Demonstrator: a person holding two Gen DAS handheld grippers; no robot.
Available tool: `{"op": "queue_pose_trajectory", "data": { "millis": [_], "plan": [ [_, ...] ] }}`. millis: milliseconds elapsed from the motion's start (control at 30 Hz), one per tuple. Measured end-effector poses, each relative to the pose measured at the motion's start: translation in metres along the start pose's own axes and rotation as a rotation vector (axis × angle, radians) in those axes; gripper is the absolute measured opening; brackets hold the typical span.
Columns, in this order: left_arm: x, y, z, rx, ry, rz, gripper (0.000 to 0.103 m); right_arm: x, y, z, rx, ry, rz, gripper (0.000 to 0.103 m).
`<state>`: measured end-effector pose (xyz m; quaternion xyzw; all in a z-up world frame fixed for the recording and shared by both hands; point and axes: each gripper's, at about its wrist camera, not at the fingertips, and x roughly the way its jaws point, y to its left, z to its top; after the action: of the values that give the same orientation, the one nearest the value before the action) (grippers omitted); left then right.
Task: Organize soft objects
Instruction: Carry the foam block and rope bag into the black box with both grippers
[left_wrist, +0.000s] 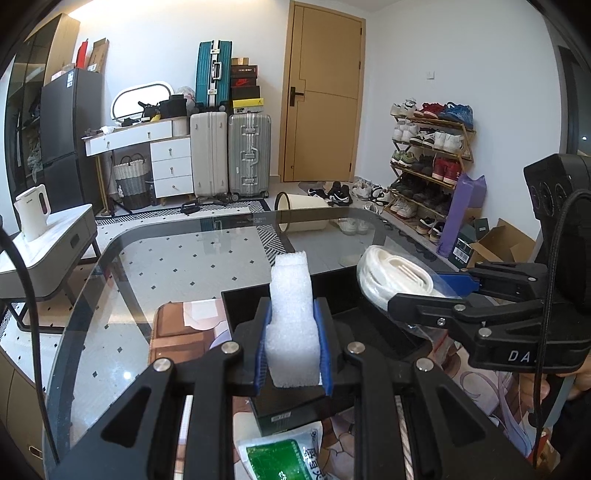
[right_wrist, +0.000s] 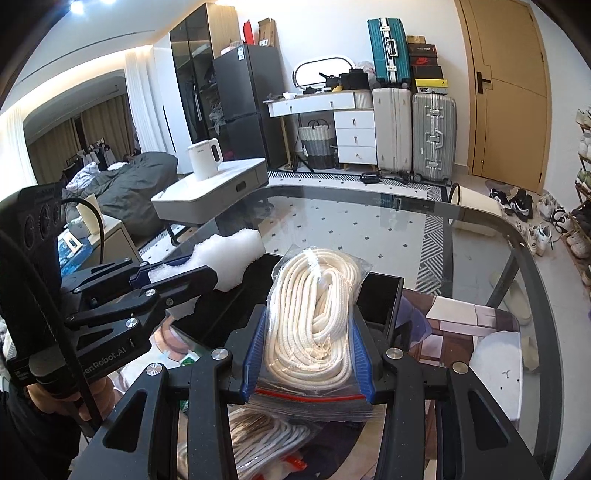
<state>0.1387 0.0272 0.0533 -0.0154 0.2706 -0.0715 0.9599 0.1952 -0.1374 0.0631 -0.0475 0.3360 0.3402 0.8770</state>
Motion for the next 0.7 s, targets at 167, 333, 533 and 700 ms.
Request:
{"op": "queue_pose_trajectory", "data": {
  "millis": [167,333,533,700],
  "plan": [
    [0.009,0.001,0.002,0.006,0.019,-0.011,0.02,0.012,-0.005,0.004,-0.006,0.03,-0.004,0.042],
    [0.019,-0.001,0.003,0.018,0.042,-0.011,0.02,0.025,-0.008,0.003,-0.012,0.063,-0.014,0.042],
    [0.029,-0.006,-0.001,0.042,0.079,-0.012,0.02,0.039,-0.009,0.002,-0.029,0.094,-0.022,0.042],
    [0.034,-0.009,-0.003,0.043,0.102,-0.018,0.02,0.051,-0.012,0.002,-0.035,0.118,-0.027,0.042]
  ]
}}
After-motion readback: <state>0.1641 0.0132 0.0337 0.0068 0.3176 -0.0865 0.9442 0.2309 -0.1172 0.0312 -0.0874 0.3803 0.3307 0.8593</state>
